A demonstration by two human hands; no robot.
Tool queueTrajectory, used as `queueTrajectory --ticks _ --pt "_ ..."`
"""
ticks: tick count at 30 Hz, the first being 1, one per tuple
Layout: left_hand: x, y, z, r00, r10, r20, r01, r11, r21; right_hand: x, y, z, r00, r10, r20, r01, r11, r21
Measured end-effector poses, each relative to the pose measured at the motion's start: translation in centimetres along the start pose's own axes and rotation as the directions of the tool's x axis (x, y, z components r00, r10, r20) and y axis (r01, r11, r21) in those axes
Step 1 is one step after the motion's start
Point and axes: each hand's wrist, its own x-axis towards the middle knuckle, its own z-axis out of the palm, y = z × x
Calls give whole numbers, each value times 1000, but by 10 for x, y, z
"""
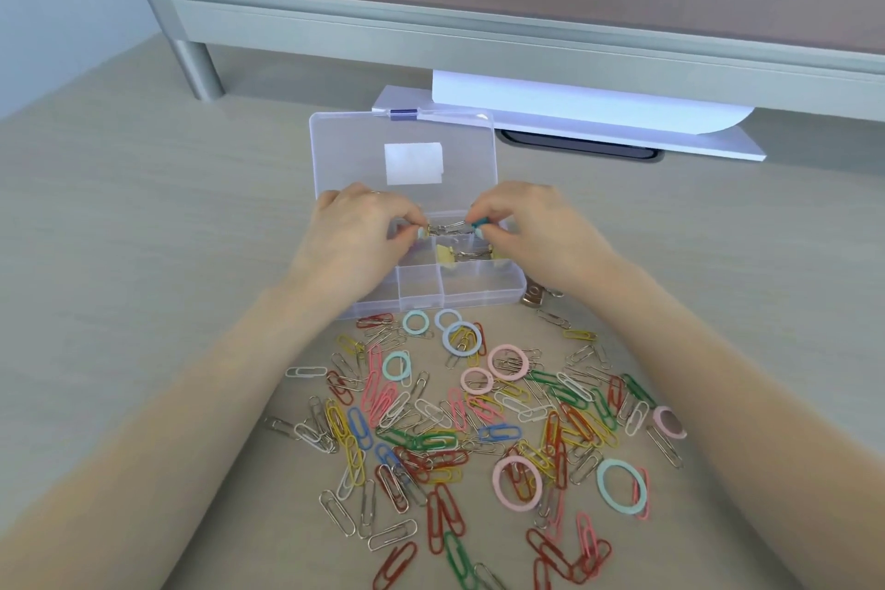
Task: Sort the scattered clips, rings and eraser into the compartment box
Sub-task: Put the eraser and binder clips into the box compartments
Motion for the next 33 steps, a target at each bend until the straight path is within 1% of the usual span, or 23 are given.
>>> queueTrajectory --ticks 5,15,16,18,21,25,26,28,30,33 --pt "0 1 2 1000 -14 2 14 1000 -16 -4 5 3 1000 -3 18 3 1000 -22" --pt "-2 0 4 1000 2 -5 -2 999 -37 -16 4 -1 998 28 60 -19 990 -138" --pt "-2 1 3 1000 12 -3 -13 999 -42 -18 3 -2 999 21 47 -15 991 -132" --pt "-2 2 2 1000 31 1 -30 998 -57 -24 2 -8 999 33 -24 -35 996 -88" --pt "-5 3 0 998 62 -3 -62 996 -60 -39 12 -28 986 106 -130 -105 994 15" --pt "-10 13 -1 993 106 -59 -110 992 -55 -74 44 -52 970 204 -130 -200 979 40" --pt "-11 19 -2 991 118 -57 -122 990 -69 -85 51 -55 966 223 -133 -215 974 69" --pt "-15 34 -3 985 174 -8 -173 979 -106 -107 58 -60 949 272 -162 -245 955 167" --pt "-21 52 -5 964 251 93 -237 962 -139 -127 63 -60 918 333 -216 -278 928 250" --pt "-34 77 -2 908 361 212 -317 923 -217 -152 67 -55 900 364 -240 -293 912 286"
